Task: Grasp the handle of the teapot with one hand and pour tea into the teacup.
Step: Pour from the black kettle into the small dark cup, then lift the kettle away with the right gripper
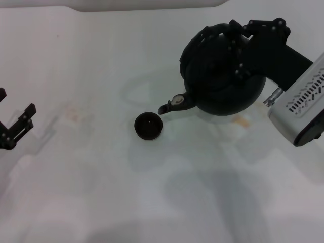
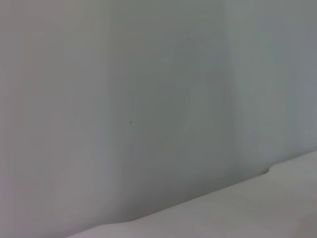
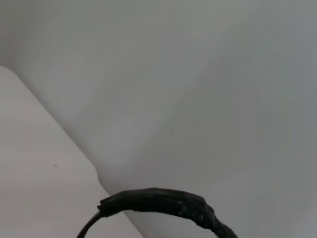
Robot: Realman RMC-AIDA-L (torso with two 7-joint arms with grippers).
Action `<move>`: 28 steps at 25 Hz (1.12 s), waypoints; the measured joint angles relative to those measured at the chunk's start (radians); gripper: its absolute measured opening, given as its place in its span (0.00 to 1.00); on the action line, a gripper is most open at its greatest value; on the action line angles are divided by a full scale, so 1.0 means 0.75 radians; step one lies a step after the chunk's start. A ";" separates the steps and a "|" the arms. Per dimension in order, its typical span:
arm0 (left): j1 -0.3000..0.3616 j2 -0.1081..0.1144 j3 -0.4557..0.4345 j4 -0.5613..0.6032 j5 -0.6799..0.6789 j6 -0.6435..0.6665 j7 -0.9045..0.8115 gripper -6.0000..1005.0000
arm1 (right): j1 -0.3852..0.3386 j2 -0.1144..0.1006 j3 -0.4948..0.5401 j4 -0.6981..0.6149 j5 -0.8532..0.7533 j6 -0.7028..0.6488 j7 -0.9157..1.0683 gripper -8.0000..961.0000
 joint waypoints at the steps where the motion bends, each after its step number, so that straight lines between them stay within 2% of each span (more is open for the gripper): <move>1: -0.001 0.000 0.000 0.000 0.000 0.000 0.001 0.73 | 0.000 0.000 -0.004 0.004 0.000 -0.007 -0.006 0.12; 19: -0.004 0.000 0.003 0.001 0.000 0.012 0.004 0.72 | -0.003 0.002 -0.105 0.073 0.000 -0.148 -0.091 0.12; 28: -0.004 0.000 0.003 0.002 0.000 0.014 0.005 0.72 | 0.004 0.002 -0.113 0.079 0.000 -0.159 -0.094 0.12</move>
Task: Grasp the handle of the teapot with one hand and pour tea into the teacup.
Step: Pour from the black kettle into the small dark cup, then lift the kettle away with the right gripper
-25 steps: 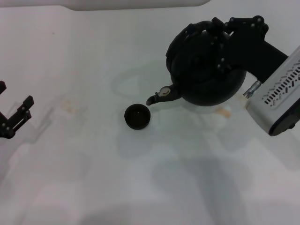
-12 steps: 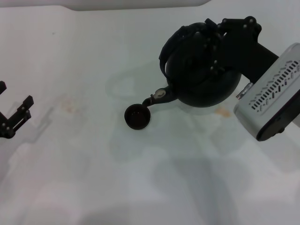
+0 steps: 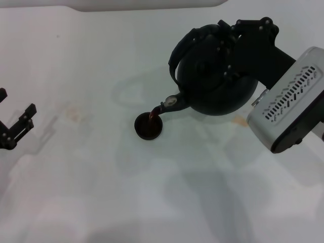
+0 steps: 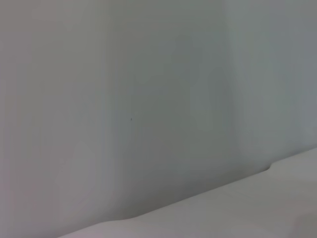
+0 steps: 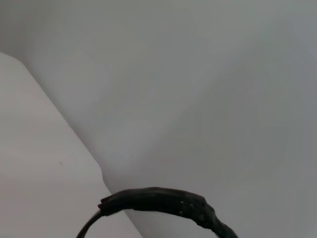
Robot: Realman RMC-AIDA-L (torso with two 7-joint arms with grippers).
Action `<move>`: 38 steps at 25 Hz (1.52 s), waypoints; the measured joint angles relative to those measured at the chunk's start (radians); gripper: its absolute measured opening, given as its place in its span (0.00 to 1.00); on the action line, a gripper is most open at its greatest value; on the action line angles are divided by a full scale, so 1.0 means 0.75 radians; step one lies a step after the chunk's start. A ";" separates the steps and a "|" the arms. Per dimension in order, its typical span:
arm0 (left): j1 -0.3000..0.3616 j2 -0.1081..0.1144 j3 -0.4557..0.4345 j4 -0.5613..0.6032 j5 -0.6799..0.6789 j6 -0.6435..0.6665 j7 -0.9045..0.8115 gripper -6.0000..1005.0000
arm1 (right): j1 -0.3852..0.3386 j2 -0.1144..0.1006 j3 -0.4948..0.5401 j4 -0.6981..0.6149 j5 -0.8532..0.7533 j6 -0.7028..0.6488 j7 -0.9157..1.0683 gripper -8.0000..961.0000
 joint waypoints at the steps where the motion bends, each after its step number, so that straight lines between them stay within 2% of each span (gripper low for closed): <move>1: 0.000 0.000 0.000 0.000 0.000 0.000 0.000 0.72 | 0.001 0.000 0.001 0.000 0.000 0.000 0.000 0.12; 38: -0.031 0.002 0.000 0.029 0.000 0.004 0.008 0.72 | 0.005 0.000 0.002 0.002 -0.033 -0.044 -0.004 0.12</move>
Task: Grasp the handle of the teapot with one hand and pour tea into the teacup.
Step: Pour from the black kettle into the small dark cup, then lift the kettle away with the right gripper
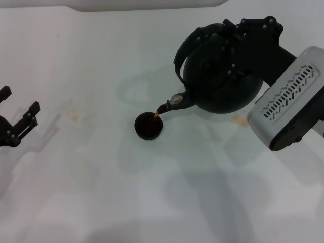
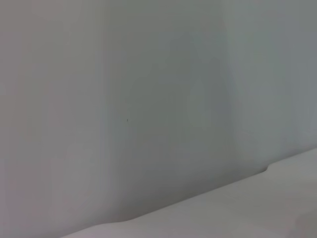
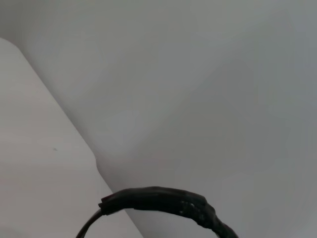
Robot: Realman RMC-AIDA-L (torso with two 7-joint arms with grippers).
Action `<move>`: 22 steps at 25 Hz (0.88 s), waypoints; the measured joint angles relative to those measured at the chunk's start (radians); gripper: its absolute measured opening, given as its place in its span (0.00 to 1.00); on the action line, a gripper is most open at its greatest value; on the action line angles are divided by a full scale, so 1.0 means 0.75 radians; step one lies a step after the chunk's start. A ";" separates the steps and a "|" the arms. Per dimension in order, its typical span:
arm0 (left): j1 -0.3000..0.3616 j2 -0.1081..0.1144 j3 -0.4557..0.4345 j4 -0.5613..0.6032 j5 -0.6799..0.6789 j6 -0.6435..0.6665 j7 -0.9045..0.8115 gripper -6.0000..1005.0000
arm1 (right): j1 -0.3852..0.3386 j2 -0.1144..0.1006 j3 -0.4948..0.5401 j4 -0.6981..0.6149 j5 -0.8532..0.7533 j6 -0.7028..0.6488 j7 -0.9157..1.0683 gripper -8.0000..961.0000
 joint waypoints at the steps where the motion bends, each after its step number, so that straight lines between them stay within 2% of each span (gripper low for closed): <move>1: -0.001 0.000 0.000 0.000 0.000 0.002 0.000 0.72 | 0.000 0.000 0.000 0.000 0.000 0.001 0.000 0.12; 10: -0.007 0.000 0.000 0.000 0.000 0.013 0.000 0.72 | 0.002 0.000 0.009 0.000 0.016 0.010 0.054 0.12; 18: -0.018 0.001 0.000 0.001 0.000 0.027 0.000 0.72 | 0.011 -0.005 0.039 -0.013 0.017 0.030 0.245 0.12; 22: -0.018 0.002 0.000 0.002 0.000 0.033 0.000 0.72 | 0.012 -0.008 0.096 -0.047 0.016 0.125 0.383 0.12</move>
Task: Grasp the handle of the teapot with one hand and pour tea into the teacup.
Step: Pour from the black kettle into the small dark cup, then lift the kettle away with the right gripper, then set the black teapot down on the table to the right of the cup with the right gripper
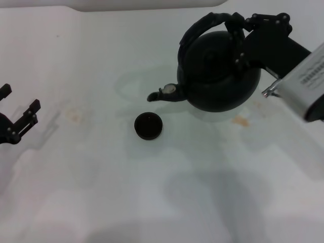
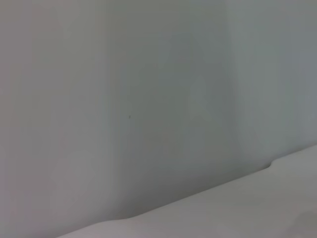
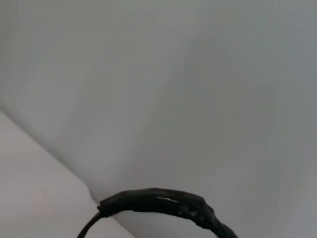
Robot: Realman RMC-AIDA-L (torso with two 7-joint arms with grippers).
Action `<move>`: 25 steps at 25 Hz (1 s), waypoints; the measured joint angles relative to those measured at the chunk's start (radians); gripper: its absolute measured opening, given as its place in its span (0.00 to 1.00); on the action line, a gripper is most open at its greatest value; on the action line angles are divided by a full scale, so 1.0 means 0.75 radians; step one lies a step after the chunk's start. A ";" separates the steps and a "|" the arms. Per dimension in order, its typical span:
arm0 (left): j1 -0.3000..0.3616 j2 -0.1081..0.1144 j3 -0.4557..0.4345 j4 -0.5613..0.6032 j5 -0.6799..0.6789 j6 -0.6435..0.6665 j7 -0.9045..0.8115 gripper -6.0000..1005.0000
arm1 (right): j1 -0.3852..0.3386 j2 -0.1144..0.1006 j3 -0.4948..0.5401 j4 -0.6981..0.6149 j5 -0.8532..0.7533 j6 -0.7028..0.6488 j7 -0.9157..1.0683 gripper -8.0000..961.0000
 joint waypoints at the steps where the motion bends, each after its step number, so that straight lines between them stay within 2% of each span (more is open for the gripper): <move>1: 0.000 0.000 0.000 0.000 0.000 0.001 0.000 0.72 | 0.000 -0.001 0.025 -0.015 0.000 0.039 0.046 0.12; 13: -0.001 0.000 0.000 0.000 0.000 0.003 0.000 0.72 | 0.009 0.007 0.303 -0.215 0.026 0.442 0.329 0.12; 17: -0.007 0.000 0.000 0.000 0.000 0.004 0.000 0.72 | 0.035 0.006 0.382 -0.344 0.117 0.634 0.343 0.12; 18: -0.008 0.000 0.001 0.000 0.000 0.004 0.000 0.72 | 0.051 0.008 0.425 -0.420 0.133 0.729 0.343 0.12; 19: -0.010 0.000 0.003 0.001 0.000 0.004 0.000 0.72 | 0.051 0.008 0.425 -0.420 0.133 0.729 0.343 0.12; 23: -0.016 0.000 0.010 0.001 0.000 0.010 0.000 0.72 | 0.106 0.008 0.504 -0.589 0.151 0.939 0.312 0.12; 25: -0.018 0.000 0.011 0.002 0.001 0.012 0.000 0.72 | 0.115 0.008 0.511 -0.617 0.158 0.969 0.290 0.12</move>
